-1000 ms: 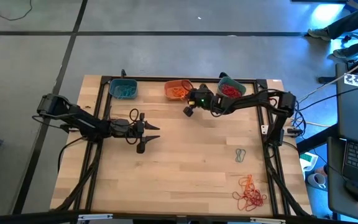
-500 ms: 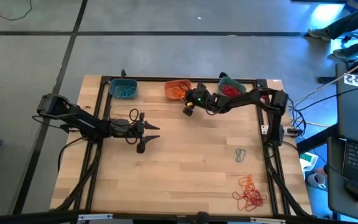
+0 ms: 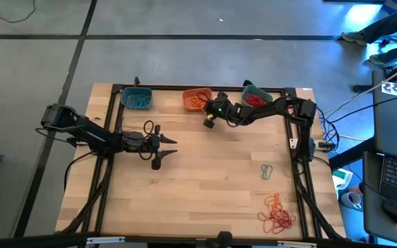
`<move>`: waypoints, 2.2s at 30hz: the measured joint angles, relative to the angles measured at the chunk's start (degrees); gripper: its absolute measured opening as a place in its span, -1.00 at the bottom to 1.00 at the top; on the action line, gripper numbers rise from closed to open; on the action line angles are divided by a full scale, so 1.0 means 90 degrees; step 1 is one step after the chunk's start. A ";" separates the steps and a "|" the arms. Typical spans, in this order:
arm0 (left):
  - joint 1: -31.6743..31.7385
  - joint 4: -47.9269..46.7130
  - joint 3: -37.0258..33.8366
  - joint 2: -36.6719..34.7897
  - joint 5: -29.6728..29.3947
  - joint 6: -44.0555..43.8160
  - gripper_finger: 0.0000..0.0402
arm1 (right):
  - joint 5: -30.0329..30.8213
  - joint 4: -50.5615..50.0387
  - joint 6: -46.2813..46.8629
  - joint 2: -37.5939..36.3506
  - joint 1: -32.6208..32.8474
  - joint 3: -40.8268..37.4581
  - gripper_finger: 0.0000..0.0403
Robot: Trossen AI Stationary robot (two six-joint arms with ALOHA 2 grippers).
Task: Sort rubber bands into baskets
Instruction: Put the orange rubber band into the orange bin
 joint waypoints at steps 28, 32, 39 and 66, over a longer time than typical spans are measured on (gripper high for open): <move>0.0002 0.0002 0.0002 0.0000 0.0010 -0.0005 -0.18 | 0.0159 0.0787 0.0404 0.0019 -0.0391 0.0583 -0.93; 0.0000 0.0002 0.0002 0.0000 0.0010 -0.0003 -0.18 | 0.0154 0.0520 0.0620 0.0116 -0.0430 0.0641 -0.87; 0.0000 0.0000 0.0002 0.0000 0.0010 -0.0057 -0.18 | 0.0168 0.0064 0.0704 0.0116 -0.0426 0.0658 -0.42; -0.0017 -0.0147 0.0002 0.0000 0.0021 -0.0107 -0.18 | -0.0133 -0.5875 0.1367 -0.2550 0.1859 0.1039 -0.09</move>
